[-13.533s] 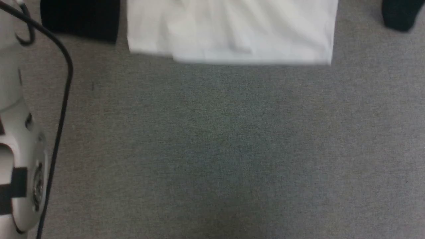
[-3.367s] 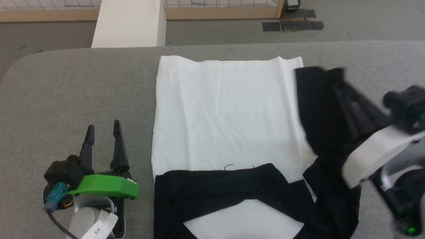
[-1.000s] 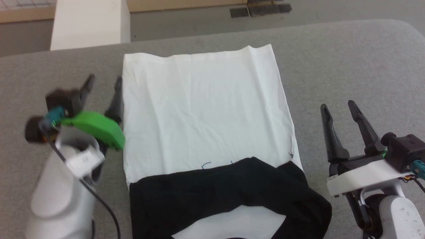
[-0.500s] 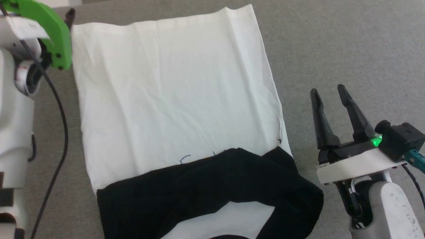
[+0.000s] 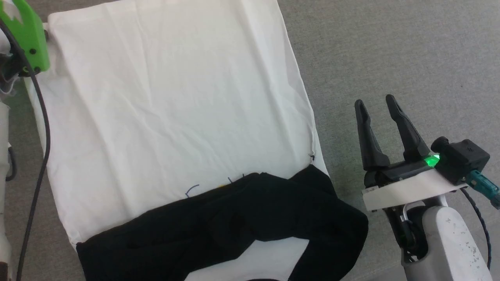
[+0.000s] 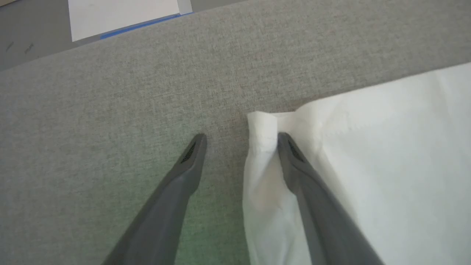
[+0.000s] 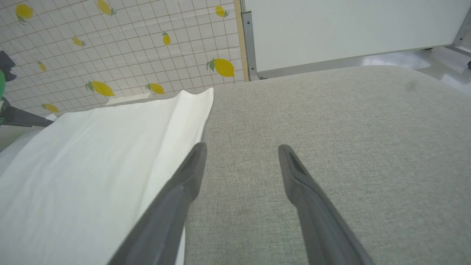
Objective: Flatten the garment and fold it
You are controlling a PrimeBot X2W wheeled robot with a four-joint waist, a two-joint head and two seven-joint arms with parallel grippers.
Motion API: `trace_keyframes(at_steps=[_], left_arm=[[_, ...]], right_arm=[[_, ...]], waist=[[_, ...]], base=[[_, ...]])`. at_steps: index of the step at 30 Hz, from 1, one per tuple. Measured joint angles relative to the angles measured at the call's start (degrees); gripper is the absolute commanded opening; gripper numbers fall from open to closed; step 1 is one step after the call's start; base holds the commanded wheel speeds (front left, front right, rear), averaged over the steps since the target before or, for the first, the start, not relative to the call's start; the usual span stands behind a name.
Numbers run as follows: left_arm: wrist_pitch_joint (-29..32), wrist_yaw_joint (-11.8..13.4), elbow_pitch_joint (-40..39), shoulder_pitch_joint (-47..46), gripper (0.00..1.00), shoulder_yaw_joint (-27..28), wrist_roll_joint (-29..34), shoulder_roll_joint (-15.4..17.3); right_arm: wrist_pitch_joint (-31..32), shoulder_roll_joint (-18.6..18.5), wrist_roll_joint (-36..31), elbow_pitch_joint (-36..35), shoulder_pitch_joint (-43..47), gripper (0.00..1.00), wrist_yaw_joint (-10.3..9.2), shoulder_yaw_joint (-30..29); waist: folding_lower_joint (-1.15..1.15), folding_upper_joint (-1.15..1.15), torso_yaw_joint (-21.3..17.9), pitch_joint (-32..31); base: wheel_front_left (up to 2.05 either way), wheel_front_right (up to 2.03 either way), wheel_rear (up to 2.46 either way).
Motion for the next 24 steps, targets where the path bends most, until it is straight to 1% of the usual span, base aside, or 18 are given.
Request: trace_keyframes(at_steps=[3,4,5,8,11,15,18,21,24], left_arm=[[3.8,1.5,-1.6,0.5,1.00,0.0,0.0,0.6],[4.8,1.6,-2.5,0.6,0.45,0.0,-0.1,0.7],[5.2,1.7,-3.1,0.8,0.00,0.0,-0.2,0.8],[5.5,1.9,-5.3,1.9,0.00,-0.1,-0.3,1.0],[5.5,1.9,-6.8,2.3,0.00,-0.2,-0.5,1.0],[4.9,2.0,-8.1,2.5,0.00,-0.4,-0.8,0.8],[3.6,2.0,-8.7,2.5,0.00,-0.9,-0.8,0.3],[2.0,2.0,-9.2,2.4,0.00,-1.5,-0.8,-0.5],[1.0,1.2,-9.3,1.7,0.00,-2.3,-0.8,-1.4]], right_arm=[[0.0,0.0,0.0,0.4,-0.6,1.00,0.00,0.2],[0.0,0.0,0.0,0.4,-0.7,1.00,0.00,0.2],[0.0,0.0,0.0,0.4,-0.7,1.00,0.00,0.3],[0.3,0.0,-0.3,0.6,-1.5,1.00,0.00,0.6],[1.5,-0.6,-1.1,0.9,-5.2,1.00,0.00,1.3],[5.3,-1.4,-2.4,3.4,-14.9,1.00,0.00,1.9],[9.1,-1.3,-2.9,7.9,-23.6,1.00,0.00,2.4],[13.1,-1.1,-3.4,14.9,-32.6,1.00,0.00,2.0],[17.3,-0.7,-3.6,22.3,-39.8,1.00,0.00,1.3]], waist=[[0.00,0.00,-0.4,0.4],[0.00,0.00,-0.4,0.5],[0.00,0.00,-0.4,0.5],[0.00,0.00,-0.1,0.6],[0.00,0.00,0.2,0.8],[0.00,0.00,0.8,0.9],[0.00,0.00,1.6,1.2],[0.00,0.00,2.7,1.5],[0.00,0.00,4.0,2.0]], base=[[0.00,0.00,0.00],[0.00,0.00,0.00],[0.00,0.00,0.00],[0.00,0.00,0.00],[0.00,0.00,0.00],[0.00,0.00,0.00],[0.00,0.00,0.00],[0.00,0.00,0.00],[0.00,0.00,0.00]])
